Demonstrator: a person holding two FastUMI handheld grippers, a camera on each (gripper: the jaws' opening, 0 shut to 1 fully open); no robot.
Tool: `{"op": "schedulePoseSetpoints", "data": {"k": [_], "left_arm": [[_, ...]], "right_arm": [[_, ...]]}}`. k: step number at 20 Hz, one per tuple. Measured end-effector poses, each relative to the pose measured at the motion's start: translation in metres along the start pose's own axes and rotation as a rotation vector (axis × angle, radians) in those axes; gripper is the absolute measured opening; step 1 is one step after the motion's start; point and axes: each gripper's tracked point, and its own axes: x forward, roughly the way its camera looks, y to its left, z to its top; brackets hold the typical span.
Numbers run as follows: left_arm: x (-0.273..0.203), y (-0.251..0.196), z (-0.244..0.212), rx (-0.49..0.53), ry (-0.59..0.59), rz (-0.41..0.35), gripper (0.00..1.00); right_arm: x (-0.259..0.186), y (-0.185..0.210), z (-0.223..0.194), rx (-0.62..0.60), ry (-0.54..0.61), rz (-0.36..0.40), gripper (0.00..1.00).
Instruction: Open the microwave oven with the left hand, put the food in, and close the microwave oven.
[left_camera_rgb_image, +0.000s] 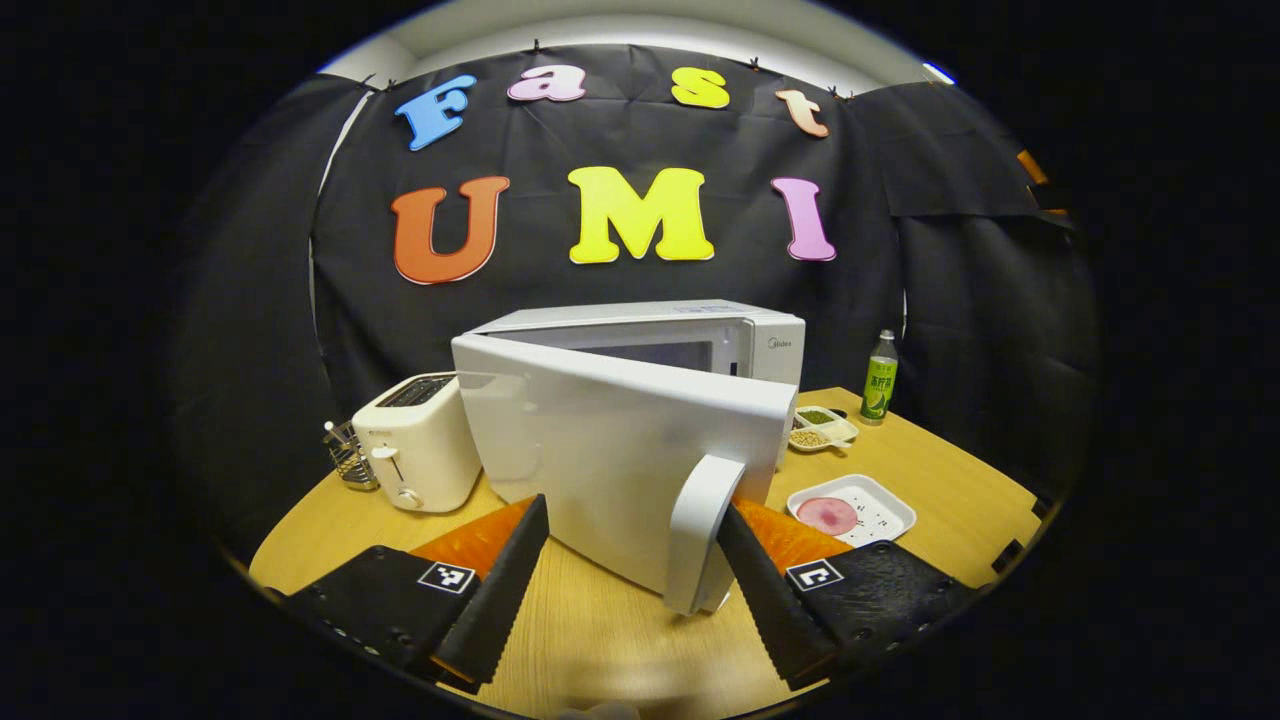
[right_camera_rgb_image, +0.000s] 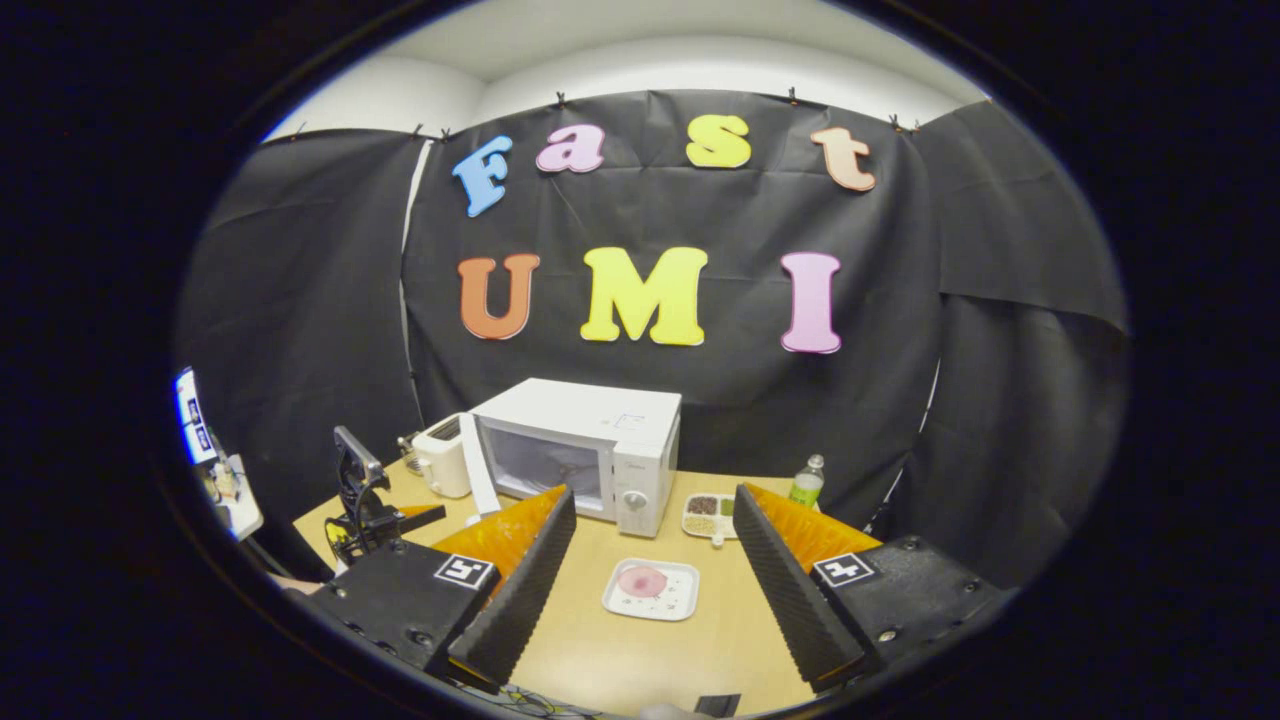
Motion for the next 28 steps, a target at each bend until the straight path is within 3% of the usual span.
{"op": "schedulePoseSetpoints", "data": {"k": [1, 4, 5, 6, 8, 9, 11, 12, 13, 14, 17, 22, 26, 27, 28], "left_arm": [[-0.008, 0.009, -0.002, -0.006, 0.001, 0.012, 0.97], [-0.03, 0.033, -0.012, -0.035, 0.011, 0.044, 0.97], [-0.038, 0.044, -0.015, -0.034, 0.013, 0.058, 0.97], [-0.046, 0.057, -0.018, -0.029, 0.017, 0.076, 0.97], [-0.063, 0.084, -0.023, -0.017, 0.022, 0.12, 0.97], [-0.07, 0.099, -0.027, -0.018, 0.029, 0.142, 1.0], [-0.086, 0.126, -0.032, -0.029, 0.039, 0.188, 0.97], [-0.096, 0.137, -0.034, -0.032, 0.039, 0.209, 0.97], [-0.105, 0.149, -0.037, -0.033, 0.04, 0.233, 0.97], [-0.113, 0.158, -0.041, -0.038, 0.046, 0.252, 0.97], [-0.138, 0.177, -0.054, -0.053, 0.067, 0.303, 0.97], [-0.168, 0.164, -0.048, -0.111, 0.057, 0.329, 0.96], [-0.168, 0.125, -0.024, -0.111, 0.026, 0.299, 0.96], [-0.166, 0.112, -0.016, -0.116, 0.012, 0.285, 0.96], [-0.165, 0.101, -0.008, -0.117, 0.007, 0.276, 0.96]], "right_arm": [[-0.003, 0.004, -0.001, 0.0, -0.002, 0.001, 0.92], [-0.009, 0.02, -0.005, 0.021, -0.003, 0.014, 0.92], [-0.01, 0.025, -0.008, 0.028, 0.001, 0.02, 1.0], [-0.009, 0.031, -0.011, 0.033, 0.006, 0.028, 0.92], [-0.007, 0.044, -0.016, 0.041, 0.015, 0.047, 0.92], [-0.005, 0.051, -0.016, 0.042, 0.017, 0.06, 1.0], [0.0, 0.062, -0.02, 0.037, 0.025, 0.08, 1.0], [0.003, 0.068, -0.023, 0.035, 0.03, 0.092, 0.92], [0.007, 0.072, -0.024, 0.032, 0.034, 0.101, 1.0], [0.012, 0.075, -0.027, 0.029, 0.037, 0.109, 0.92], [0.028, 0.079, -0.037, 0.019, 0.052, 0.123, 0.92], [0.066, 0.059, -0.076, 0.022, 0.138, 0.136, 0.92], [0.104, 0.018, -0.126, 0.045, 0.251, 0.08, 0.92], [0.114, 0.006, -0.141, 0.047, 0.28, 0.067, 1.0], [0.124, -0.005, -0.157, 0.051, 0.311, 0.055, 1.0]]}}
